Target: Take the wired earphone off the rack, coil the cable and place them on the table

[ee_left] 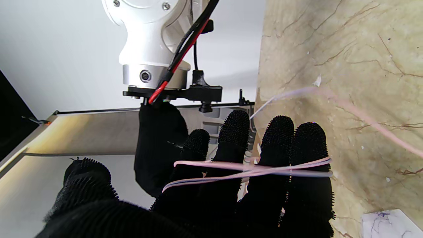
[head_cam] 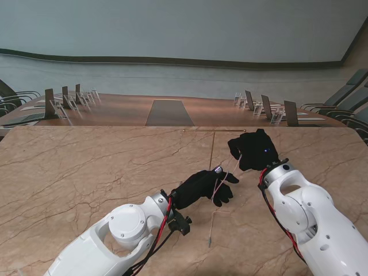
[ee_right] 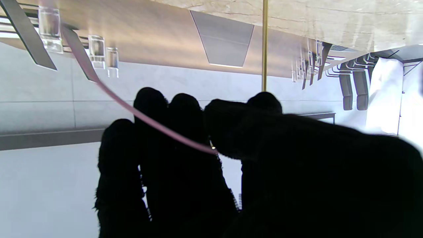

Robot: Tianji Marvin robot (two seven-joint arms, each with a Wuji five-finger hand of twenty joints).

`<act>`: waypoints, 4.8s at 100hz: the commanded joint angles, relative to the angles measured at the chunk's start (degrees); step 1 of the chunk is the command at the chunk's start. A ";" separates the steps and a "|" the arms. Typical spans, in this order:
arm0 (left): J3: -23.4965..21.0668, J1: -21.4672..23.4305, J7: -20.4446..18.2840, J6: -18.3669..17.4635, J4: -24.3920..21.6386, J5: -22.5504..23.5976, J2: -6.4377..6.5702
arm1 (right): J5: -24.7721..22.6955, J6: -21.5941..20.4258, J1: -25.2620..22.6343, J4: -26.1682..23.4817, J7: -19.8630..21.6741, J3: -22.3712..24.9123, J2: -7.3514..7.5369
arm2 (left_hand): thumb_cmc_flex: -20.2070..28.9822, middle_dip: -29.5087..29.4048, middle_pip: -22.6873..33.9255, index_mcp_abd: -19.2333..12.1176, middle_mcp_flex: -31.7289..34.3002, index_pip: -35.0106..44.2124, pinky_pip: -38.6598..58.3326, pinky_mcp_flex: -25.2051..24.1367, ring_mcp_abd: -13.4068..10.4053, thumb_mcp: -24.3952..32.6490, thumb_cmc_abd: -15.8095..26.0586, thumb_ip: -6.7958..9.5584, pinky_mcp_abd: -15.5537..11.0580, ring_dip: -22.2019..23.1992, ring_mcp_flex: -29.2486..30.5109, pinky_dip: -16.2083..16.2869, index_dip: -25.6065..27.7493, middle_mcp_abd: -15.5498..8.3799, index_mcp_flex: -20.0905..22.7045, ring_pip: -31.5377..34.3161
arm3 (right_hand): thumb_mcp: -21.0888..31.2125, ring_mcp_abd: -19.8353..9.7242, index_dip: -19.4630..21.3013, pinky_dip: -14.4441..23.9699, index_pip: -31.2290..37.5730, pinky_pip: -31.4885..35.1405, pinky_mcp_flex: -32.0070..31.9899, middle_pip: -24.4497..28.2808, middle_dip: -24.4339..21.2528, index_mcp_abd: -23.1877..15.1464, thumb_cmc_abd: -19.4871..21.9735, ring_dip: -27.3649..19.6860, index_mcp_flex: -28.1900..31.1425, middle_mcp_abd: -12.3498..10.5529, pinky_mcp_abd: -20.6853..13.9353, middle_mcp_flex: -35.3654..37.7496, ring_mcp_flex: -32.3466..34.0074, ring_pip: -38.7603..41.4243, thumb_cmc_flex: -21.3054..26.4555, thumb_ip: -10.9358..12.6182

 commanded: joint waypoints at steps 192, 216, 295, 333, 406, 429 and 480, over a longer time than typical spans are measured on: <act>-1.63 -1.44 5.98 -0.53 2.12 4.70 -1.48 | 2.89 -2.77 -18.79 -20.09 12.39 5.40 0.62 | -3.09 -10.43 -11.13 -3.32 -6.58 -3.39 -7.28 -10.82 -5.61 0.16 0.64 1.69 -7.69 -0.88 -9.77 -2.80 -1.90 -2.54 -2.03 -7.56 | 4.14 5.76 -8.74 -0.04 2.56 12.86 22.25 5.93 8.89 4.55 3.92 5.96 -1.66 4.47 8.73 18.06 22.49 7.55 -6.25 2.95; -1.76 -1.72 6.01 -0.88 1.79 5.22 -1.39 | 4.31 1.47 -19.77 -17.99 12.17 2.66 0.56 | -2.89 -11.11 -11.59 -3.41 -6.48 -3.34 -8.41 -11.14 -6.47 0.19 0.59 1.68 -8.87 -1.53 -10.09 -3.53 -1.97 -2.84 -1.95 -8.41 | 3.73 6.06 -9.76 0.14 2.38 11.40 19.24 4.46 8.14 5.32 4.10 5.85 -2.68 5.14 8.30 16.20 19.84 6.18 -5.68 1.20; -0.20 -2.70 4.15 -0.72 0.89 4.30 -1.17 | 3.14 12.13 -15.75 -9.23 14.15 -8.49 1.24 | -2.59 -11.41 -11.52 -3.58 -6.54 -3.21 -8.75 -10.83 -6.49 0.18 0.45 1.70 -9.43 -1.88 -10.02 -3.94 -1.97 -2.91 -2.21 -8.47 | -8.49 4.46 3.57 0.99 1.98 6.00 7.59 1.13 3.55 1.86 19.07 5.14 -5.88 5.30 1.88 6.40 8.26 1.67 -3.09 9.78; 0.67 -2.59 3.05 -0.50 0.19 3.34 -1.02 | 4.94 17.75 -10.52 -2.50 11.93 -14.85 1.05 | -2.45 -11.25 -11.00 -3.97 -7.51 -2.95 -8.53 -9.87 -6.21 0.19 0.68 1.69 -8.96 -1.99 -9.79 -3.93 -1.75 -3.16 -3.36 -8.19 | -11.20 3.74 4.91 1.67 2.75 8.23 8.90 4.88 4.88 0.81 21.56 6.15 -7.01 5.38 0.91 5.96 9.09 4.79 -2.68 11.22; 0.85 -1.69 -0.34 0.89 -0.85 -0.47 -0.48 | 9.35 23.68 1.33 10.44 3.04 -21.95 -0.78 | -3.06 -9.82 -6.16 -3.00 -6.72 -1.51 -0.15 2.25 -0.04 0.01 1.26 1.71 1.21 -0.22 -1.92 -0.54 -0.83 -0.44 -4.86 -1.49 | -10.59 3.84 4.08 1.82 3.23 9.11 10.46 7.04 5.12 0.59 20.94 6.34 -6.70 5.65 1.38 6.80 10.27 6.76 -3.22 11.60; 0.28 -1.01 -0.95 1.36 -1.32 -0.75 -0.20 | 9.35 23.46 3.36 12.79 0.26 -20.41 -1.29 | -2.87 -9.13 -4.34 -0.99 -3.21 -1.01 1.57 4.55 0.81 0.05 1.21 1.69 2.35 0.60 1.29 -0.02 -0.80 2.10 -2.13 0.55 | -10.23 3.83 3.88 1.81 3.31 9.25 10.68 7.26 5.12 0.48 20.43 6.30 -6.66 5.60 1.34 7.05 10.54 6.99 -3.40 11.52; -0.51 0.24 -0.82 1.66 -0.80 -0.51 -0.05 | 4.53 17.80 6.01 11.98 -2.60 -12.23 -1.15 | -1.94 -6.53 -0.91 1.03 2.64 0.77 2.91 4.75 2.31 -0.06 1.95 1.49 5.49 -0.02 2.98 0.70 -0.58 1.84 4.01 1.57 | -9.57 3.46 3.15 1.71 3.37 9.35 10.71 7.36 5.00 0.18 19.50 6.14 -6.60 5.06 0.97 7.20 10.47 7.14 -4.10 11.01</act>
